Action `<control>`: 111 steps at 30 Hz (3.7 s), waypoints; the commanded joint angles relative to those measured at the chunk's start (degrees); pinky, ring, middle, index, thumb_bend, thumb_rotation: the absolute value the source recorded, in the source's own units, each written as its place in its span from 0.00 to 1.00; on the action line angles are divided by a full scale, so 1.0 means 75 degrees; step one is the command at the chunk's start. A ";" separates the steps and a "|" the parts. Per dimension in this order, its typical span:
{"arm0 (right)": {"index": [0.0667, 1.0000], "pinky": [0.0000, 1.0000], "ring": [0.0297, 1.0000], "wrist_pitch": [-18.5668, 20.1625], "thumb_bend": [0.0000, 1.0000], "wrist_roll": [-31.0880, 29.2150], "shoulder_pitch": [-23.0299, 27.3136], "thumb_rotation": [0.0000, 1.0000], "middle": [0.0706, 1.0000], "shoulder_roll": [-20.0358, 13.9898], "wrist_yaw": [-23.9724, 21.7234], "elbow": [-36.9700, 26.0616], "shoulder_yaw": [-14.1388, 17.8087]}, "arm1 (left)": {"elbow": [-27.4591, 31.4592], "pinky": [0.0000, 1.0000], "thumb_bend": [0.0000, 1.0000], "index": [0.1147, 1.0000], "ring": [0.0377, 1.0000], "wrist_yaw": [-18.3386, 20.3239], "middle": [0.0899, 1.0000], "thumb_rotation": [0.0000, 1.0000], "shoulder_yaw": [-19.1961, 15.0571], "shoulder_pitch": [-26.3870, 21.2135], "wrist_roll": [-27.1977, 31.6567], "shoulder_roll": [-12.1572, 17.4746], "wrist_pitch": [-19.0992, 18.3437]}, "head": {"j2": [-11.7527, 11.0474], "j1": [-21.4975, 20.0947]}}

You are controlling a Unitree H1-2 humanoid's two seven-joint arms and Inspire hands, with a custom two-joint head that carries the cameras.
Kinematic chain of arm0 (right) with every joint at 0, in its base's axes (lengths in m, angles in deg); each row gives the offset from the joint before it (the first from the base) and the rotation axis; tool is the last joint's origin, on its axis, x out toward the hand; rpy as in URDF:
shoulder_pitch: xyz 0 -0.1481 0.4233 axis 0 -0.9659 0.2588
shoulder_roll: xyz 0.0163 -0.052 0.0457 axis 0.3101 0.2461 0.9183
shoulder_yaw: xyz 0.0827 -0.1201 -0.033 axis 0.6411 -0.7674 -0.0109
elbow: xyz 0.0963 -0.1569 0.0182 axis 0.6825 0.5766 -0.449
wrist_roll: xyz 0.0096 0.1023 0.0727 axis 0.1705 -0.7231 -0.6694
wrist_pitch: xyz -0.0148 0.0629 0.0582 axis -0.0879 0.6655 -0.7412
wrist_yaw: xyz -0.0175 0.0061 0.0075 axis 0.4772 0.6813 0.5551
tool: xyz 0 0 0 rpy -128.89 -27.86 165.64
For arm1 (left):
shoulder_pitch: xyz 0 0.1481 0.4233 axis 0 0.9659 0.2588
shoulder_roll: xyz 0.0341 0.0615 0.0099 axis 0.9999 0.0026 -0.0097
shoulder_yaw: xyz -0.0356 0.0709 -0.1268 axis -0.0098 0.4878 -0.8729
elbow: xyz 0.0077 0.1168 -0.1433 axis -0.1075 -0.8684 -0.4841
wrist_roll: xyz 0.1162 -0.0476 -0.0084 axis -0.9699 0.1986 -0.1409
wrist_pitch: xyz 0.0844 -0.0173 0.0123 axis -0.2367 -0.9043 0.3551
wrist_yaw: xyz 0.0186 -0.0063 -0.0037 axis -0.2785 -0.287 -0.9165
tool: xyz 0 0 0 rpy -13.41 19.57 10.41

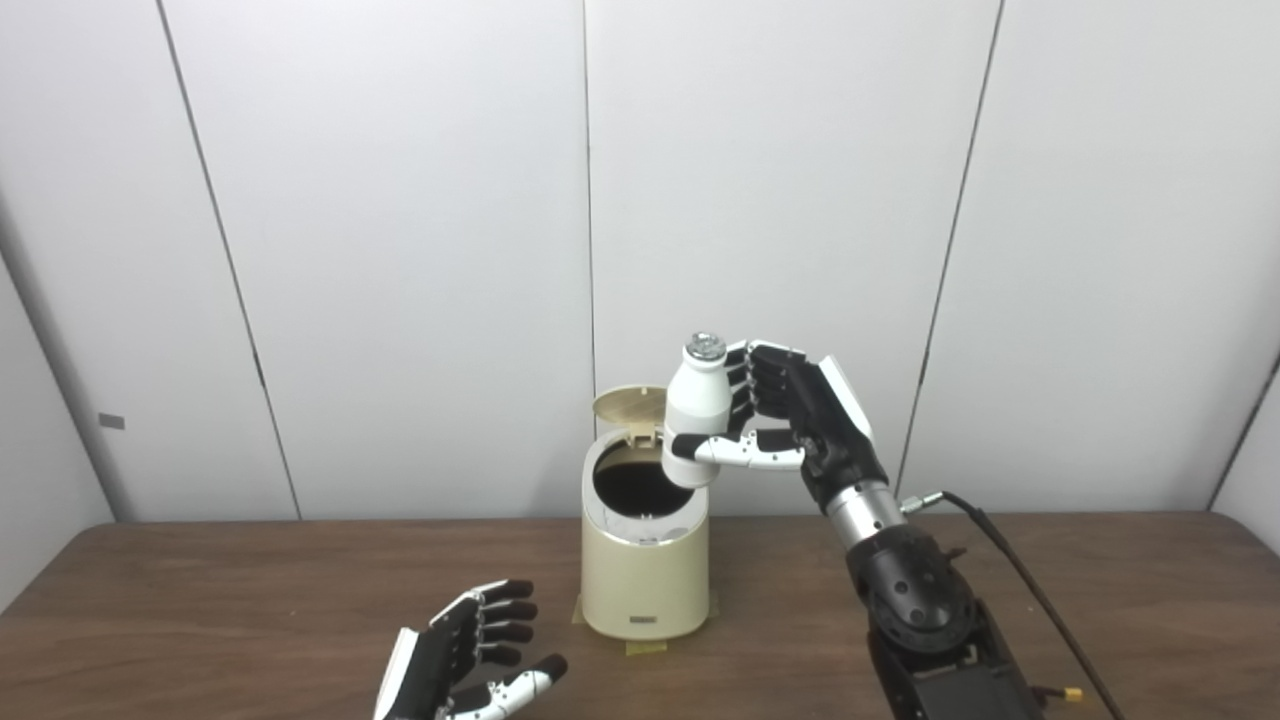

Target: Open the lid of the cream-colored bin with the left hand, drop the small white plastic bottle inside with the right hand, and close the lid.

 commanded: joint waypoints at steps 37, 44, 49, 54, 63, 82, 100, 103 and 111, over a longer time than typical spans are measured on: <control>0.51 0.32 0.37 -0.0258 0.51 0.0400 0.1079 0.00 0.44 0.0394 0.0851 0.1758 -0.0119 | 0.0472 0.61 0.72 0.72 0.67 -0.0124 0.69 0.05 0.0093 -0.0239 -0.0081 -0.0248 -0.0039 | 0.0239 0.0244; 0.50 0.32 0.37 -0.0516 0.51 0.0293 0.1220 0.00 0.45 0.0417 0.0952 0.2064 -0.0061 | 0.0447 0.61 0.72 0.72 0.66 -0.0121 0.69 0.06 0.0115 -0.0237 -0.0090 -0.0232 0.0001 | 0.0275 0.0259; 0.51 0.32 0.38 -0.0676 0.49 0.0229 0.1272 0.00 0.45 0.0428 0.0983 0.2208 -0.0051 | 0.0504 0.61 0.71 0.72 0.66 -0.0103 0.69 0.07 0.0152 -0.0208 -0.0127 -0.0220 -0.0032 | 0.0300 0.0264; 0.50 0.32 0.39 -0.0906 0.49 0.0267 0.1293 0.00 0.46 0.0415 0.1030 0.2371 -0.0066 | 0.0551 0.62 0.72 0.72 0.66 -0.0123 0.68 0.06 0.0152 -0.0193 -0.0120 -0.0243 -0.0109 | 0.0321 0.0281; 0.50 0.32 0.39 -0.1279 0.49 0.0328 0.1297 0.00 0.46 0.0381 0.1066 0.2637 -0.0105 | 0.0607 0.61 0.72 0.72 0.65 -0.0118 0.68 0.07 0.0162 -0.0176 -0.0186 -0.0249 -0.0118 | 0.0363 0.0307; 0.66 0.61 0.69 -0.1143 0.77 0.0385 0.1064 0.00 0.70 -0.0043 0.0098 0.2539 -0.0586 | 0.0686 0.64 0.72 0.73 0.66 -0.0075 0.68 0.08 0.0192 -0.0152 -0.0214 -0.0233 -0.0220 | 0.0441 0.0315; 0.58 0.58 0.62 -0.0996 0.77 0.0391 0.0647 0.00 0.62 -0.0195 0.0024 0.1768 -0.0556 | 0.0734 0.64 0.71 0.72 0.66 -0.0058 0.68 0.06 0.0245 -0.0130 -0.0264 -0.0185 -0.0241 | 0.0473 0.0305; 0.55 0.51 0.52 -0.1164 0.78 0.0104 0.0338 0.00 0.57 -0.0192 -0.0023 0.1254 -0.0370 | 0.0734 0.64 0.71 0.72 0.66 -0.0069 0.68 0.07 0.0236 -0.0136 -0.0248 -0.0185 -0.0235 | 0.0468 0.0309; 0.56 0.30 0.43 -0.1249 0.53 -0.0467 -0.1010 0.00 0.45 -0.0431 -0.0145 -0.0470 0.0170 | 0.0741 0.65 0.70 0.73 0.67 -0.0039 0.68 0.07 0.0258 -0.0143 -0.0302 -0.0096 -0.0227 | 0.0449 0.0271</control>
